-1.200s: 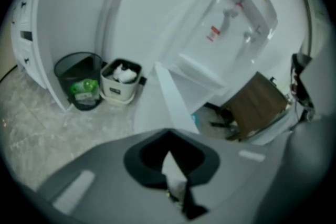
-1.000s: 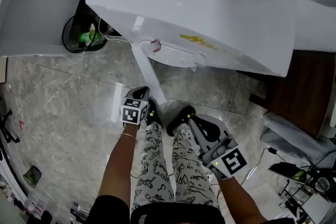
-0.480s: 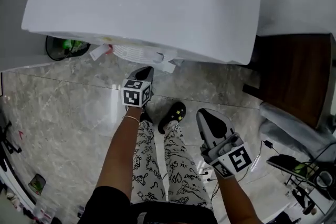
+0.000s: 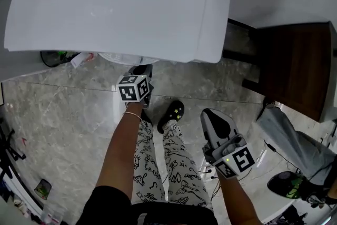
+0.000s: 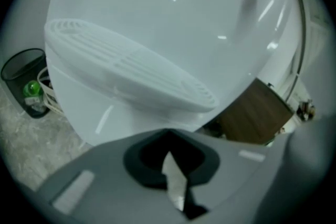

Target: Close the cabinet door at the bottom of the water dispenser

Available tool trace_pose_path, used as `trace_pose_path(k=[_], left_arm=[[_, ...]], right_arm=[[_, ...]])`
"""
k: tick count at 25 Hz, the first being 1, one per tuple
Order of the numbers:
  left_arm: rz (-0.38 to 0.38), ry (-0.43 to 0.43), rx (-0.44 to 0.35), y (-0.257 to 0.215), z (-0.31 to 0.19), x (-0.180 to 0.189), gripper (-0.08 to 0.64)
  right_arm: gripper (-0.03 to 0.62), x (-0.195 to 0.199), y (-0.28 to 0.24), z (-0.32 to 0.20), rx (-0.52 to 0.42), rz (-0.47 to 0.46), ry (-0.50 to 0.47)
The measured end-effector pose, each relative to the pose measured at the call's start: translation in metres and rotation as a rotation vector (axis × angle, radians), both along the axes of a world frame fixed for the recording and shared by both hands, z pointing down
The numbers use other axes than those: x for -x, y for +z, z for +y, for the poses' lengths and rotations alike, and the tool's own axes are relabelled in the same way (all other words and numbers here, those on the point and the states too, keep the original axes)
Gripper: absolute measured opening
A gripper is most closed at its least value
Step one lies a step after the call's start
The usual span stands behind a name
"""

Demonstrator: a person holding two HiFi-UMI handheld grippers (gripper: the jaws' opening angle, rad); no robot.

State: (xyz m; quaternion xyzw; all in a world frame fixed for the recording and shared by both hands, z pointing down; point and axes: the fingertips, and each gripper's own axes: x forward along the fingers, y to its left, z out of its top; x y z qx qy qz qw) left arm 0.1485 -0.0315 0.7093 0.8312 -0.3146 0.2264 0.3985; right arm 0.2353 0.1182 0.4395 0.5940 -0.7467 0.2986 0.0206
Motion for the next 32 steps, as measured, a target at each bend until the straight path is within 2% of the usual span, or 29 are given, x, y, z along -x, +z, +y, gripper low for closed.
trace_pose_path(k=[4,7,11,15,18,21,26,32], left_arm=[[0.023,0.033,-0.059,-0.029,0.023,0.006,-0.006],[0.042,0.078,-0.132,-0.084,0.044,0.014,-0.006],[0.151,0.141,-0.251,-0.192,0.061,0.012,-0.006],[0.238,0.225,-0.396,-0.32,0.078,0.013,-0.005],[0.262,0.21,-0.528,-0.414,0.075,0.025,-0.006],[0.26,0.213,-0.641,-0.485,0.071,0.035,-0.006],[0.244,0.204,-0.758,-0.555,0.073,0.035,-0.006],[0.255,0.146,-0.777,-0.585,0.092,0.041,-0.006]], right_arm=[[0.017,-0.003,-0.004,0.0,0.004,0.005,0.007],[0.017,0.006,-0.028,-0.011,-0.032,-0.033,0.011],[0.017,0.02,-0.063,-0.025,-0.063,-0.015,-0.006],[0.017,0.036,-0.12,-0.035,-0.129,-0.047,-0.017],[0.017,0.052,-0.168,-0.039,-0.186,-0.048,-0.066],[0.017,0.063,-0.215,-0.046,-0.26,-0.037,-0.123],[0.017,0.065,-0.279,-0.057,-0.384,-0.005,-0.195],[0.016,0.066,-0.314,-0.043,-0.415,0.026,-0.242]])
